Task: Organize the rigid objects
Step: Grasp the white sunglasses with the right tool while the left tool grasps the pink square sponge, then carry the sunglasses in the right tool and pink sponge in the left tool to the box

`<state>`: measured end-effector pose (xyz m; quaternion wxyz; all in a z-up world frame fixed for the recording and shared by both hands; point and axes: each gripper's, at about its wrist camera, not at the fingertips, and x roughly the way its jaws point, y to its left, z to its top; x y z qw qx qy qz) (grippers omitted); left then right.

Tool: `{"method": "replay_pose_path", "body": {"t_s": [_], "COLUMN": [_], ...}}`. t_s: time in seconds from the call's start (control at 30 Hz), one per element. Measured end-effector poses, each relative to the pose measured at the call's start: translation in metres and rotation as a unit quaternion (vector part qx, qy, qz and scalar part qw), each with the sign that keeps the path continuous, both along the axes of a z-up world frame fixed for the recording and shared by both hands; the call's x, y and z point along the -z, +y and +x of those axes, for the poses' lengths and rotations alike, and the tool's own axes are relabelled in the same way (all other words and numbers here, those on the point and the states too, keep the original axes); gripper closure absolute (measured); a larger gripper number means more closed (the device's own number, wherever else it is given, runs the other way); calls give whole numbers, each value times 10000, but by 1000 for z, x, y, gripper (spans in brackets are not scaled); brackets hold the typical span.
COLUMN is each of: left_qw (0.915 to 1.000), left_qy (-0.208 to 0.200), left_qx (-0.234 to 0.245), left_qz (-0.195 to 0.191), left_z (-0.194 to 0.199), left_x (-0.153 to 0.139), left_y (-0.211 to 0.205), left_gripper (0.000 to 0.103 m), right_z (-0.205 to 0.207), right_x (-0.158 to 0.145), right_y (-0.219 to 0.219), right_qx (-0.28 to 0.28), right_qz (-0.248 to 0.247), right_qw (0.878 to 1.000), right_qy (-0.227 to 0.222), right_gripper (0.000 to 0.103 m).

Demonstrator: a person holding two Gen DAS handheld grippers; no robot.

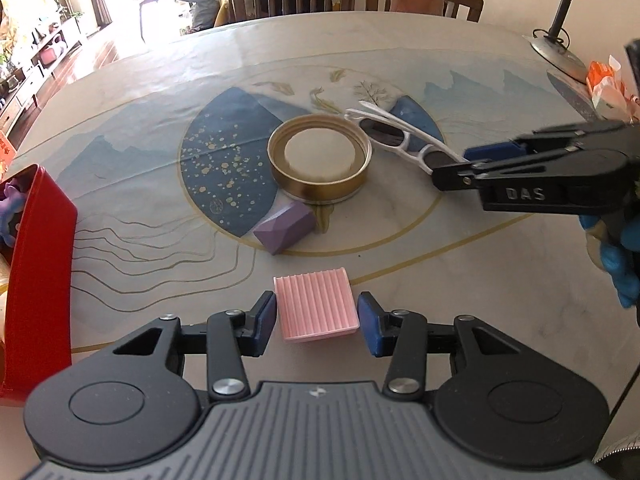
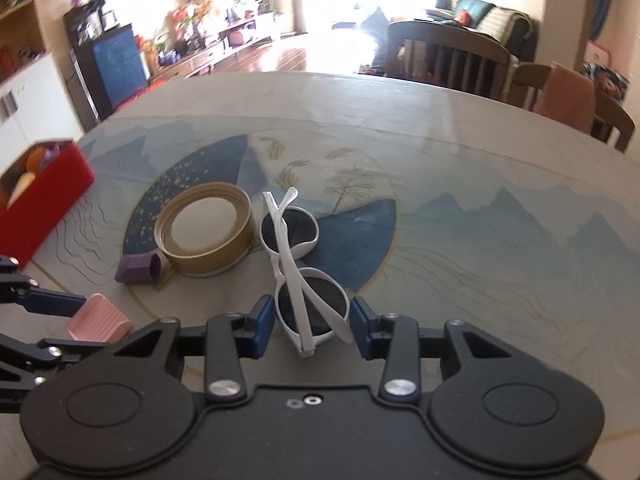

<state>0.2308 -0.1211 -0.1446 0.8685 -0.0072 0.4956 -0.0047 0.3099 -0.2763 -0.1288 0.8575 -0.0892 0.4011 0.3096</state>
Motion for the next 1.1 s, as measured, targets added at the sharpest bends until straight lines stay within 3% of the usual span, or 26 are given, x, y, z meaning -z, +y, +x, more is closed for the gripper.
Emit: {"method": "replay_pose_path", "body": {"t_s": [0.2, 0.53, 1.1], "left_qw": [10000, 9996, 9973], "left_qy": [-78, -274, -676], "left_qx": [5, 40, -258], "left_qz": [-58, -61, -100], "left_z": [-3, -14, -49], "left_x": [-8, -31, -70], "left_y": [1, 4, 58], "left_gripper": [59, 59, 59], "right_z": [-16, -52, -99], "right_x": [-16, -48, -93], "right_y": [-15, -16, 40], "right_qx": [294, 278, 21], "right_qz": [296, 484, 587], "right_qw": [9991, 9984, 9981], "right_qy": [32, -1, -167], "right_gripper": [63, 63, 63]}}
